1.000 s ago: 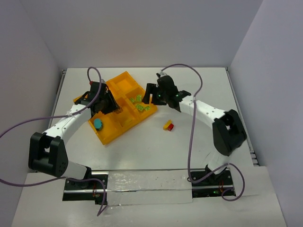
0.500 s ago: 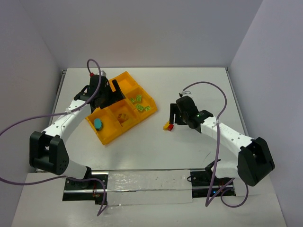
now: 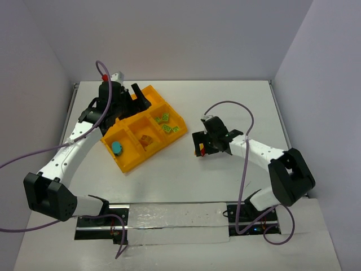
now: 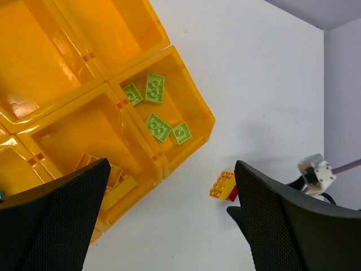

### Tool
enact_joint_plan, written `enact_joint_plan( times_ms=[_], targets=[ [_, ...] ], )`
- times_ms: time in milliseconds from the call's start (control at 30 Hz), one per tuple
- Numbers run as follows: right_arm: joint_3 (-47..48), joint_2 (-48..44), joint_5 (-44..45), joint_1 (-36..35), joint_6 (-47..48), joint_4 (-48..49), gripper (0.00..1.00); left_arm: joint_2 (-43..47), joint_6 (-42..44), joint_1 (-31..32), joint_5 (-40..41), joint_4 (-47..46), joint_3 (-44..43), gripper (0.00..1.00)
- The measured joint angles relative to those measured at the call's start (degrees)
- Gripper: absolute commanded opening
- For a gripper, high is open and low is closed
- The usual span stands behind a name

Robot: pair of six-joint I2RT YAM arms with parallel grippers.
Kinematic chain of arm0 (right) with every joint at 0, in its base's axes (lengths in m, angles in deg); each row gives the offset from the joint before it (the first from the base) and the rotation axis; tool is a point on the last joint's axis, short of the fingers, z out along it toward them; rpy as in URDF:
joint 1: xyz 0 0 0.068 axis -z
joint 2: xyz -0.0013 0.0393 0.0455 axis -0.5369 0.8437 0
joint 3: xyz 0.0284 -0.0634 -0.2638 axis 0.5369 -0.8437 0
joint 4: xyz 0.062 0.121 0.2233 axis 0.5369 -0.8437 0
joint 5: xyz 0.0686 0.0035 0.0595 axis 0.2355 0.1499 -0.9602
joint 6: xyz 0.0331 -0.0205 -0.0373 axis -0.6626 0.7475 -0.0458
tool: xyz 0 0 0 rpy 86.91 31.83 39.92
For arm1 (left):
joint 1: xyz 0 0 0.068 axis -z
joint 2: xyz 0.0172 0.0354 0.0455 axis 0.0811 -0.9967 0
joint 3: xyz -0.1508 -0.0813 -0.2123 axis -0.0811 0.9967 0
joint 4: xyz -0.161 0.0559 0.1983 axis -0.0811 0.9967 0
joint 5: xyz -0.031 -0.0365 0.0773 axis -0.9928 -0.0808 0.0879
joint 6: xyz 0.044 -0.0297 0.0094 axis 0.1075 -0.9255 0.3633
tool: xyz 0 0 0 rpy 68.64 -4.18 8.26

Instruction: Sort the legos into containers by color

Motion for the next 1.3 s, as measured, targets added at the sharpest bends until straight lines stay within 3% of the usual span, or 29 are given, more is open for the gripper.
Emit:
enact_joint_plan(
  times_ms=[433, 733, 1033, 1300],
  targets=[
    [3.2, 8.5, -8.9, 0.1, 4.9, 4.3, 0.99, 0.0, 0.3, 0.6, 0.0, 0.6, 0.0, 0.99],
    [4.0, 9.0, -9.8, -2.8, 4.0, 4.2, 0.92, -0.2, 0.2, 0.9, 0.0, 0.6, 0.0, 0.99],
    [4.5, 10.7, -3.1, -4.7, -1.6, 4.2, 0.7, -0.3, 0.3, 1.2, 0.0, 0.8, 0.0, 0.99],
    [4.5, 10.7, 0.5, -5.0, -3.6, 4.4, 0.37, -0.3, 0.4, 1.2, 0.0, 0.9, 0.0, 0.99]
  ],
)
